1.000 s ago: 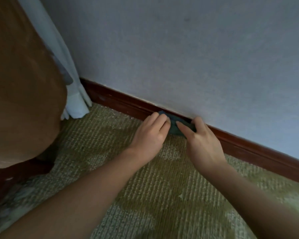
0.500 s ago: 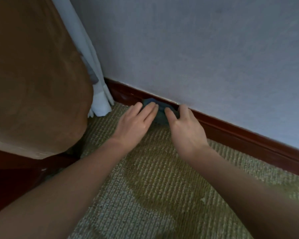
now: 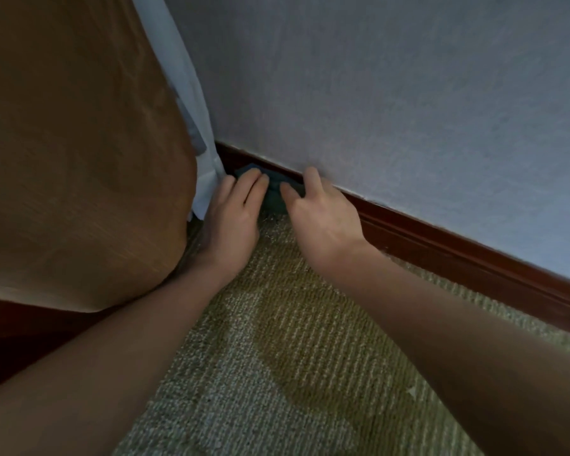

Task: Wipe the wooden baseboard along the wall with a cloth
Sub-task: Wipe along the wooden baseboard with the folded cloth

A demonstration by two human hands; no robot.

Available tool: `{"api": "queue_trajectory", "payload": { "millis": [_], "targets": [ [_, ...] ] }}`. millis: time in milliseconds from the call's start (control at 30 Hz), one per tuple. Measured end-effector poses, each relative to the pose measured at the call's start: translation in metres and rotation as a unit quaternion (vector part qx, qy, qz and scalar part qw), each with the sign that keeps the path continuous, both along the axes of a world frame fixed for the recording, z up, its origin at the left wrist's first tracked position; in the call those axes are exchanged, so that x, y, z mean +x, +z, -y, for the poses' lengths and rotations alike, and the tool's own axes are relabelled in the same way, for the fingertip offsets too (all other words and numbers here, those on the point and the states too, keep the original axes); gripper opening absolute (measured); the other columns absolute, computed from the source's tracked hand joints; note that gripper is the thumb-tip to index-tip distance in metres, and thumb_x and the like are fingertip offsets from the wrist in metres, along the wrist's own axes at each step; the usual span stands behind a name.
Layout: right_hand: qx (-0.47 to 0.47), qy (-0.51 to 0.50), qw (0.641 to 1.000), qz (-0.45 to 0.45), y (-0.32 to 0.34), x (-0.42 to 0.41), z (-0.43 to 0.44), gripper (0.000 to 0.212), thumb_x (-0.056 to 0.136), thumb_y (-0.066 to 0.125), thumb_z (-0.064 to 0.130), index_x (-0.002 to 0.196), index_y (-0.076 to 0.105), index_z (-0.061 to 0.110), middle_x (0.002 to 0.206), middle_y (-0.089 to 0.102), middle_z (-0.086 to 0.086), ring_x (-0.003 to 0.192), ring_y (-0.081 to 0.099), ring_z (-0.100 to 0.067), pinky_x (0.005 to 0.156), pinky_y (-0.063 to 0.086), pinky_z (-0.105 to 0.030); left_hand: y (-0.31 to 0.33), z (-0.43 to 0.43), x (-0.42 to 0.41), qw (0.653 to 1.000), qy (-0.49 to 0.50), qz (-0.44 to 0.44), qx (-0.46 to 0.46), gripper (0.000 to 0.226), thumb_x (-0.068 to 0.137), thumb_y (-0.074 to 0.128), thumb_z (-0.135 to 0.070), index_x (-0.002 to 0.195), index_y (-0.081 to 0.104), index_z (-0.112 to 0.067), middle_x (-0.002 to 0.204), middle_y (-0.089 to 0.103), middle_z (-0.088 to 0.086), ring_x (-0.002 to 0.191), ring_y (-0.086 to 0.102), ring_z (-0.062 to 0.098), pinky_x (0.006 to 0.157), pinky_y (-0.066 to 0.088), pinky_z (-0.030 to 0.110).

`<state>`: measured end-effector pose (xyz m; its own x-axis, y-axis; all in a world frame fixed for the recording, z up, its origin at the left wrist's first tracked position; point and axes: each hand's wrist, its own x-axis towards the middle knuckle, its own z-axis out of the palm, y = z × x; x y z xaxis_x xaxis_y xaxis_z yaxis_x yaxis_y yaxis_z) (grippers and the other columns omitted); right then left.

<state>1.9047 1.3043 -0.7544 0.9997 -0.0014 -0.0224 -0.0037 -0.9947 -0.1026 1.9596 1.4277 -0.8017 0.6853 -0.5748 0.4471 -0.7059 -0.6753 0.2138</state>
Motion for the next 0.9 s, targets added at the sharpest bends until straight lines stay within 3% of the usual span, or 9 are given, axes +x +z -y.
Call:
{"api": "queue_trajectory", "payload": {
  "millis": [233,367,467,633,733,833,900],
  "targets": [
    [-0.015,-0.036,0.999,-0.009,0.002,-0.032,0.025,0.051,0.089,0.049,0.005,0.138,0.037,0.012,0.122,0.036,-0.012,0.11,0.042,-0.028,0.087,0.038,-0.032,0.004,0.031,-0.02,0.998,-0.054,0.008,-0.045,0.029,0.072,0.048,0.014,0.096,0.064,0.017,0.098,0.065,0.029,0.077,0.06,0.034,0.064,0.053,0.036],
    [-0.033,-0.063,0.997,-0.044,0.001,-0.062,0.047,0.065,0.081,0.059,0.0,0.141,0.036,0.01,0.114,0.041,-0.014,0.098,0.048,-0.031,0.071,0.038,-0.03,0.002,0.052,-0.041,0.995,-0.085,0.01,-0.057,0.028,0.076,0.046,0.007,0.095,0.065,0.016,0.097,0.066,0.027,0.084,0.04,0.026,0.063,0.053,0.034],
    [-0.028,-0.091,0.994,-0.046,0.002,-0.08,0.061,0.06,0.077,0.063,-0.003,0.134,0.047,0.008,0.104,0.047,-0.017,0.086,0.053,-0.034,0.065,0.044,-0.036,0.004,0.066,-0.055,0.993,-0.107,0.006,-0.044,0.031,0.078,0.042,0.003,0.095,0.066,0.014,0.096,0.066,0.026,0.083,0.045,0.028,0.062,0.054,0.035],
    [-0.028,-0.108,0.992,-0.052,0.006,-0.104,0.081,0.059,0.083,0.057,0.0,0.139,0.041,0.011,0.111,0.044,-0.016,0.094,0.052,-0.034,0.073,0.045,-0.037,0.007,0.087,-0.075,0.99,-0.131,0.023,-0.047,0.031,0.077,0.041,0.001,0.091,0.067,0.012,0.093,0.067,0.024,0.083,0.039,0.025,0.061,0.052,0.032],
    [-0.026,-0.122,0.991,-0.054,0.006,-0.118,0.092,0.06,0.078,0.059,-0.006,0.135,0.047,0.008,0.106,0.047,-0.02,0.089,0.054,-0.036,0.068,0.045,-0.038,0.009,0.097,-0.087,0.988,-0.15,0.026,-0.032,0.033,0.075,0.041,0.0,0.09,0.068,0.011,0.092,0.068,0.023,0.084,0.05,0.028,0.062,0.053,0.032],
    [-0.016,-0.127,0.991,-0.038,0.005,-0.124,0.096,0.059,0.076,0.061,-0.008,0.132,0.05,0.006,0.103,0.048,-0.021,0.085,0.054,-0.036,0.065,0.045,-0.037,0.012,0.1,-0.092,0.985,-0.174,0.019,-0.007,0.025,0.069,0.058,0.006,0.092,0.068,0.012,0.092,0.068,0.022,0.079,0.059,0.03,0.06,0.054,0.032],
    [-0.02,-0.13,0.991,-0.024,0.004,-0.125,0.095,0.057,0.075,0.062,-0.009,0.13,0.052,0.004,0.101,0.05,-0.021,0.083,0.055,-0.036,0.062,0.045,-0.036,0.015,0.097,-0.091,0.981,-0.19,0.019,0.023,0.042,0.053,0.077,0.011,0.094,0.068,0.012,0.091,0.068,0.021,0.074,0.063,0.029,0.058,0.053,0.029]
  ]
}}
